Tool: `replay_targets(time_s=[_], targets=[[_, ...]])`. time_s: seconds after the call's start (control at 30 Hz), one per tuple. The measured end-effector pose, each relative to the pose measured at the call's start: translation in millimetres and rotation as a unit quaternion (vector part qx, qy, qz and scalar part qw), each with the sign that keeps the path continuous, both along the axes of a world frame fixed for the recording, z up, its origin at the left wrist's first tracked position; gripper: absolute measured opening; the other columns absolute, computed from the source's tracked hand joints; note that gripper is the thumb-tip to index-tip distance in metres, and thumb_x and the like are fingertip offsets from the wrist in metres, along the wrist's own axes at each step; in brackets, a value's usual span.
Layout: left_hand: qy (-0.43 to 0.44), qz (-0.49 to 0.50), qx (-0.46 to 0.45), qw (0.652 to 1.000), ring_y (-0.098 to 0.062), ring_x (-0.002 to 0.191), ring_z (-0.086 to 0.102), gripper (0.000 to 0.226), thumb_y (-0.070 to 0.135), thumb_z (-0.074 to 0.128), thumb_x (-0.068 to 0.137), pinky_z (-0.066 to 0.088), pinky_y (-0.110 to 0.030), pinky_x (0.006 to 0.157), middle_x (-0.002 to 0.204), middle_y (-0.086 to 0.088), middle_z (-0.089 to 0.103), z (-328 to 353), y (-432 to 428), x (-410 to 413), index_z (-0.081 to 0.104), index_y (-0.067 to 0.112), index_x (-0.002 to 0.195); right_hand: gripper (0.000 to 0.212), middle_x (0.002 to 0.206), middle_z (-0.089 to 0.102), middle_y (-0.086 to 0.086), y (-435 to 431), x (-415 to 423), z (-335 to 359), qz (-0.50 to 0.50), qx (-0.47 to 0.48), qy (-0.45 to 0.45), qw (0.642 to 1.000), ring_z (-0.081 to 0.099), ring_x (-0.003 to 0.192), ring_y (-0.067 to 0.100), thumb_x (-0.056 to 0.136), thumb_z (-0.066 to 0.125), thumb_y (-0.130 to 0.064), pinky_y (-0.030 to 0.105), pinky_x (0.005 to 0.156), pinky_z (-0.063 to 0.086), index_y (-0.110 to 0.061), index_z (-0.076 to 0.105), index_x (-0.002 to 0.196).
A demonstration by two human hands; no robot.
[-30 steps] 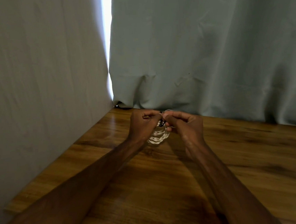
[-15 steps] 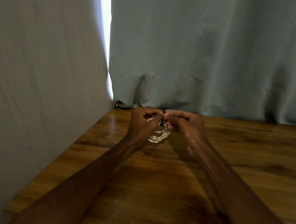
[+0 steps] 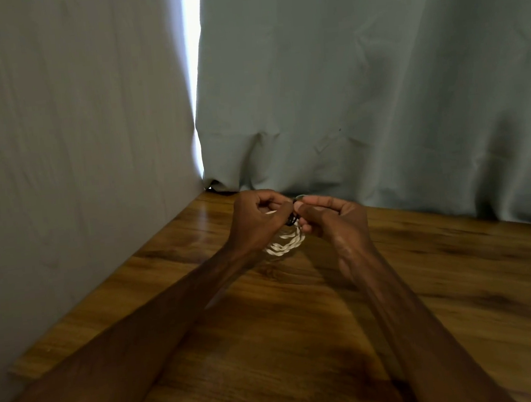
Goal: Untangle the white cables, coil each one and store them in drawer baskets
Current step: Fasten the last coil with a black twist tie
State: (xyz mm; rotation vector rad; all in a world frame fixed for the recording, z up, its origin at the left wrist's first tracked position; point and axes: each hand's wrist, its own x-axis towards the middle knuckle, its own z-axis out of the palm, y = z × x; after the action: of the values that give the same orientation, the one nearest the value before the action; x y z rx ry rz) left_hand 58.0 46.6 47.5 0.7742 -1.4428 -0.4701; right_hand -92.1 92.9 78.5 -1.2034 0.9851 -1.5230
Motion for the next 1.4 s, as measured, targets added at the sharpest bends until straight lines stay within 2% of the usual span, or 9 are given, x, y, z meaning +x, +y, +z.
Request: replay_targets(time_s=[0.17, 0.4, 0.57, 0.77, 0.97, 1.13, 1.27, 1.33, 1.4], targets=[[-0.066, -0.01, -0.055, 0.996, -0.025, 0.067, 0.072, 0.01, 0.007, 0.069, 0.083, 0.059, -0.041, 0.061, 0.073, -0.004, 0.075, 4.0, 3.3, 2.4, 0.077, 0.004, 0.079, 0.025, 0.087, 0.078, 0.014, -3.3, -6.9, -0.2, 0.028, 0.037, 0.012, 0.999, 0.066, 0.059, 0.011, 0.084, 0.079, -0.003, 0.021, 0.062, 0.06, 0.001, 0.074, 0.108], [-0.126, -0.006, -0.102, 0.987, -0.026, 0.067, 0.07, 0.011, 0.01, 0.065, 0.081, 0.055, -0.05, 0.059, 0.074, -0.005, 0.073, 4.1, 2.9, 4.0, 0.073, 0.005, 0.076, 0.014, 0.079, 0.074, 0.006, -4.9, -12.9, 5.7, 0.104, 0.09, -0.012, 0.99, 0.065, 0.063, 0.01, 0.087, 0.071, 0.0, 0.022, 0.065, 0.061, -0.004, 0.076, 0.1], [-0.146, -0.014, -0.096, 0.985, -0.022, 0.065, 0.069, 0.005, 0.009, 0.07, 0.078, 0.056, -0.047, 0.057, 0.072, -0.003, 0.072, 3.5, 2.7, 3.2, 0.074, 0.007, 0.077, 0.012, 0.081, 0.075, 0.007, -5.4, -17.7, 6.6, 0.11, 0.093, -0.025, 0.989, 0.07, 0.068, 0.012, 0.088, 0.07, -0.001, 0.022, 0.065, 0.061, -0.003, 0.076, 0.097], [-0.163, -0.023, -0.077, 0.983, -0.02, 0.061, 0.07, 0.006, 0.006, 0.071, 0.077, 0.058, -0.039, 0.054, 0.07, -0.001, 0.073, 1.0, -1.6, 0.3, 0.075, 0.008, 0.078, 0.011, 0.092, 0.08, 0.007, -3.2, -20.9, 8.0, 0.019, 0.038, 0.084, 0.996, 0.072, 0.076, 0.014, 0.083, 0.078, -0.005, 0.022, 0.06, 0.055, -0.004, 0.08, 0.094], [-0.182, -0.052, -0.048, 0.981, -0.013, 0.07, 0.072, 0.017, 0.005, 0.066, 0.081, 0.059, -0.033, 0.067, 0.076, 0.002, 0.074, 1.2, -3.9, -1.5, 0.074, 0.018, 0.076, 0.008, 0.086, 0.079, 0.015, -7.1, -23.9, 8.6, 0.002, 0.019, 0.106, 0.994, 0.074, 0.074, 0.019, 0.089, 0.071, 0.001, 0.025, 0.06, 0.057, 0.001, 0.077, 0.094], [-0.191, -0.062, 0.005, 0.98, -0.007, 0.07, 0.068, 0.019, 0.008, 0.063, 0.097, 0.049, -0.019, 0.065, 0.079, 0.0, 0.074, 1.6, 0.9, -4.6, 0.078, 0.009, 0.084, 0.009, 0.077, 0.076, 0.017, -10.0, -25.1, 6.3, -0.051, -0.023, 0.145, 0.988, 0.071, 0.065, 0.022, 0.094, 0.064, 0.002, 0.028, 0.057, 0.058, 0.005, 0.072, 0.093], [-0.252, -0.099, 0.035, 0.962, -0.005, 0.071, 0.069, 0.026, 0.016, 0.059, 0.103, 0.05, -0.025, 0.068, 0.077, 0.009, 0.074, -2.6, 3.6, -6.9, 0.078, 0.015, 0.085, 0.008, 0.072, 0.075, 0.015, -13.3, -31.0, 7.6, -0.092, -0.038, 0.163, 0.982, 0.069, 0.055, 0.02, 0.098, 0.061, -0.001, 0.026, 0.054, 0.06, 0.0, 0.068, 0.095], [-0.23, -0.115, 0.054, 0.965, -0.013, 0.075, 0.072, 0.029, 0.017, 0.057, 0.103, 0.058, -0.037, 0.073, 0.078, 0.005, 0.075, -6.7, 5.2, -11.5, 0.077, 0.018, 0.081, 0.009, 0.072, 0.074, 0.016, -12.3, -30.2, 6.2, -0.078, -0.032, 0.183, 0.979, 0.068, 0.052, 0.018, 0.098, 0.06, 0.001, 0.026, 0.054, 0.061, 0.003, 0.068, 0.097], [-0.203, -0.122, 0.075, 0.969, -0.013, 0.073, 0.071, 0.032, 0.016, 0.056, 0.103, 0.059, -0.039, 0.074, 0.076, 0.003, 0.075, -8.5, 6.2, -16.3, 0.075, 0.022, 0.078, 0.009, 0.072, 0.073, 0.017, -11.5, -27.9, 3.4, -0.068, -0.023, 0.188, 0.98, 0.07, 0.051, 0.019, 0.098, 0.059, 0.003, 0.027, 0.053, 0.061, 0.004, 0.068, 0.099]])
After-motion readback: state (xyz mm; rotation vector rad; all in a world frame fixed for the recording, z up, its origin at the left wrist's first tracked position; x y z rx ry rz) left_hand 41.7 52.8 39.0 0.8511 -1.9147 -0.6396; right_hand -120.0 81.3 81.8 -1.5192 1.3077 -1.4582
